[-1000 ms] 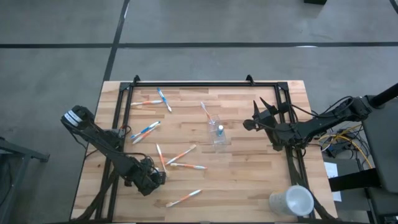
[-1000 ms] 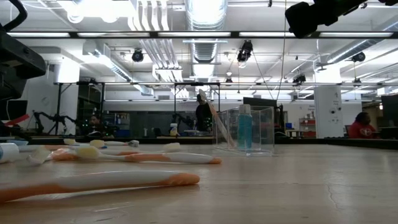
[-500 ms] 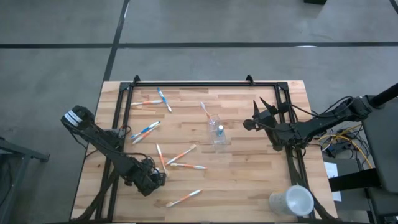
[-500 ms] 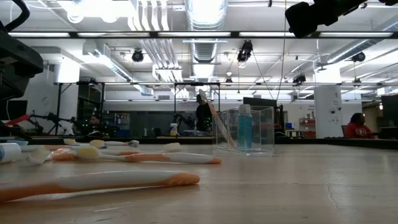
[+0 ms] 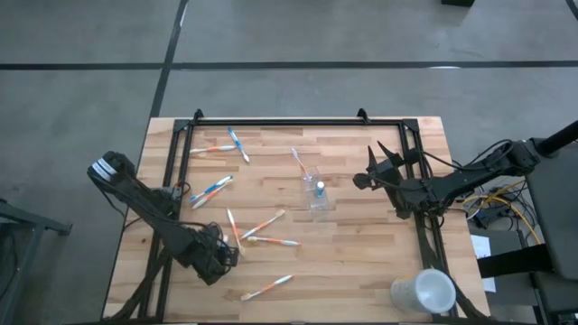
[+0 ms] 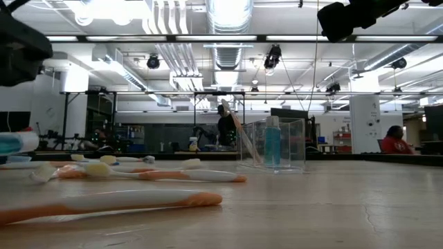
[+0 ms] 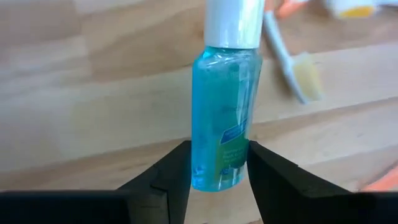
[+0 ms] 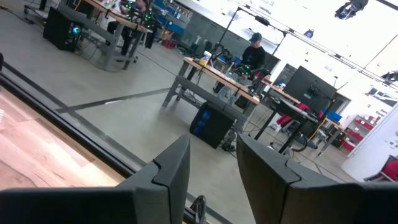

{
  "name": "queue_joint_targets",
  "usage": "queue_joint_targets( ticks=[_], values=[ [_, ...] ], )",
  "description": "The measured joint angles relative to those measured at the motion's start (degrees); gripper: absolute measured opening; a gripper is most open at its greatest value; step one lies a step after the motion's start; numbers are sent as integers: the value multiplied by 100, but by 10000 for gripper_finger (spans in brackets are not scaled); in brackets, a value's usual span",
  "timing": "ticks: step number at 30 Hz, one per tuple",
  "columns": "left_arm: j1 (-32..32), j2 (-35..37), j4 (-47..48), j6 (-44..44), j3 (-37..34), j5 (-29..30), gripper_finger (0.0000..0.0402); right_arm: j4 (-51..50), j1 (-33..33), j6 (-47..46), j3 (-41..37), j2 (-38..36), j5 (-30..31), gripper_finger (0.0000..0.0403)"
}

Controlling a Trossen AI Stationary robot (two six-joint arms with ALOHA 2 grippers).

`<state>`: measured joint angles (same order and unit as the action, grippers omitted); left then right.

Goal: Pick & Place toothbrushing station
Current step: Put the mouthwash into the transparent organizer

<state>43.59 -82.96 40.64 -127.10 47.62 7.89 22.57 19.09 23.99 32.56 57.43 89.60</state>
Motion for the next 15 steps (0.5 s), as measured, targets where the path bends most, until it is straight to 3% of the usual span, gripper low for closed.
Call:
queue_joint_targets(
  ticks=[6,15],
  values=[
    [0,67,145,1055,199,607,152,0,0,0,0,0,0,125],
    [-4,368,141,2932,391,2950,153,2,-2,0,0,0,0,125]
  ],
)
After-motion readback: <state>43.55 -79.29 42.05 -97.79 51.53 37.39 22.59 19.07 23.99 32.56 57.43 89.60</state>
